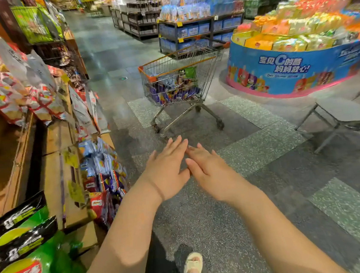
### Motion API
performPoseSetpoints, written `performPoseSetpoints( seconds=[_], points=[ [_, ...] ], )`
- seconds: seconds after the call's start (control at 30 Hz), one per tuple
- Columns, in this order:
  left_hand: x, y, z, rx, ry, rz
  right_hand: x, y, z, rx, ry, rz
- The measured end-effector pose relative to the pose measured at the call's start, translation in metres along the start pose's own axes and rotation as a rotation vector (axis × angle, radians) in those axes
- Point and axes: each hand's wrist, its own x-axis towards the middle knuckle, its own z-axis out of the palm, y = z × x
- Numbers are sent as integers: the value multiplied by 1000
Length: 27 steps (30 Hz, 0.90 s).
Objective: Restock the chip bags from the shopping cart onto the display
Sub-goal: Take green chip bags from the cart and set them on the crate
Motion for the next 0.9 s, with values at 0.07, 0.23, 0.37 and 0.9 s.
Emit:
performPoseSetpoints(
  seconds=[0.07,0.23,0.37,0.9],
  points=[
    [29,-4,5,-20,0,41,19,17,-4,-20,6,45],
    [114,-25,0,-53,2,96,91,49,-24,-115,-9,143],
    [184,-50,-27,-42,50,117,161,59,-45,-150,46,146],
    [396,-115,-41,-80,102,174,366,152,-74,-225,-15,232]
  ],
)
